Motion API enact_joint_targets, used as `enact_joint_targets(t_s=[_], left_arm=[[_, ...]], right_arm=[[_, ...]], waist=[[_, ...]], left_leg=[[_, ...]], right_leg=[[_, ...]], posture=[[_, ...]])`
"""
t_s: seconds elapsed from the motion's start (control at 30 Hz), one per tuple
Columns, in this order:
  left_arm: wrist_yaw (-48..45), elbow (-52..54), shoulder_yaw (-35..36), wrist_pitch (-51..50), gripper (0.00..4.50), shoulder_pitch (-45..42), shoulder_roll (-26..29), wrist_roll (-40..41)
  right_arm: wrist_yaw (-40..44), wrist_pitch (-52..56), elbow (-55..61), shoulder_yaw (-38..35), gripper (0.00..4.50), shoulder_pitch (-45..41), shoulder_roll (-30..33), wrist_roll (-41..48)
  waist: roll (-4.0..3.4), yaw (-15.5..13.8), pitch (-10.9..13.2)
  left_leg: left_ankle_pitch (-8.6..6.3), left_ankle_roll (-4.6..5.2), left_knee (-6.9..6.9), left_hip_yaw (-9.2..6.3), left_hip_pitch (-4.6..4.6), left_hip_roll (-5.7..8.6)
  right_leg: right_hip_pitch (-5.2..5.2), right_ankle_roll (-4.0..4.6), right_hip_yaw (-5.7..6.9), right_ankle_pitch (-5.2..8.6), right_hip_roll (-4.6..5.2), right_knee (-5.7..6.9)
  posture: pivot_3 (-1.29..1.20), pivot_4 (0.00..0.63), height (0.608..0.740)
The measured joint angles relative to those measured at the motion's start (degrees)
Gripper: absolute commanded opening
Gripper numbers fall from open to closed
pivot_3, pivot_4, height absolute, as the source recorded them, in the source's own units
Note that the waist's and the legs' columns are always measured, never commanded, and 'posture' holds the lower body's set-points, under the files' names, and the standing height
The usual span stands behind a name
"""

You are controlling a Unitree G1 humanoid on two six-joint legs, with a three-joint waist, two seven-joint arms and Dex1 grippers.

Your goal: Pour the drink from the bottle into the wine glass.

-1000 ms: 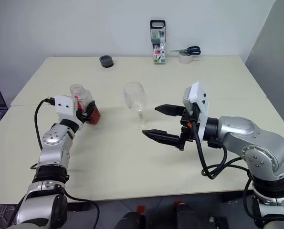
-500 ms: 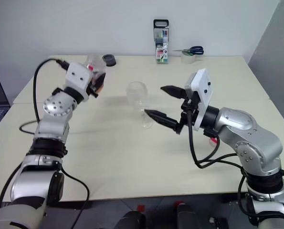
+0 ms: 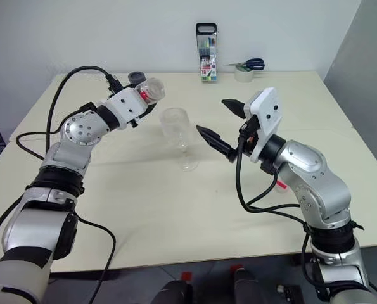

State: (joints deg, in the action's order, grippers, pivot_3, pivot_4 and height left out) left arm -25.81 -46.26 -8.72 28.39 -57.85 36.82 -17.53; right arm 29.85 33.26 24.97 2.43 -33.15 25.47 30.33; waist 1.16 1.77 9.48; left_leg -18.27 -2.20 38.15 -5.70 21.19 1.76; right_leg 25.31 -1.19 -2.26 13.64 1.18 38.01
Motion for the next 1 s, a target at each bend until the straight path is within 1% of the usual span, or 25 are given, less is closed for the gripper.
enact_joint_targets(t_s=[0.2,0.33,0.63,1.0], left_arm=[[0.2,-1.7,-1.0,3.9,1.89,-1.2,1.0,-2.5],[0.2,-3.0,-1.3,5.0,1.89,-2.1,1.4,-3.5],[2.4,-6.6,-4.9,9.8,1.89,-4.6,3.0,-9.0],[7.6,-9.1,-8.1,13.4,1.89,-7.9,4.8,-15.1]], right_arm=[[3.9,-0.2,2.0,0.3,4.50,3.9,0.4,1.3],[6.4,-1.7,1.6,1.2,4.50,6.5,0.7,0.5],[7.4,-4.9,-0.5,1.7,4.50,7.3,-0.4,-2.3],[7.2,-5.2,-0.6,2.5,4.50,7.8,-2.0,-2.7]], waist=[[0.00,0.0,0.0],[0.00,0.0,0.0],[0.00,0.0,0.0],[0.00,0.1,0.0]], left_leg=[[0.00,0.01,0.04,-0.02,0.03,0.00],[0.00,0.02,0.08,0.01,0.02,0.02],[0.00,0.02,0.11,0.01,0.00,0.02],[0.00,0.02,0.15,0.00,0.02,0.05]], right_leg=[[0.00,0.00,0.03,0.00,-0.01,0.01],[0.00,0.00,0.01,0.00,-0.01,0.07],[-0.01,0.00,0.01,0.00,-0.02,0.10],[-0.01,-0.01,0.02,0.00,-0.02,0.13]], posture=[[0.00,0.150,0.740],[0.00,0.150,0.740],[0.00,0.150,0.740],[0.00,0.150,0.740]])
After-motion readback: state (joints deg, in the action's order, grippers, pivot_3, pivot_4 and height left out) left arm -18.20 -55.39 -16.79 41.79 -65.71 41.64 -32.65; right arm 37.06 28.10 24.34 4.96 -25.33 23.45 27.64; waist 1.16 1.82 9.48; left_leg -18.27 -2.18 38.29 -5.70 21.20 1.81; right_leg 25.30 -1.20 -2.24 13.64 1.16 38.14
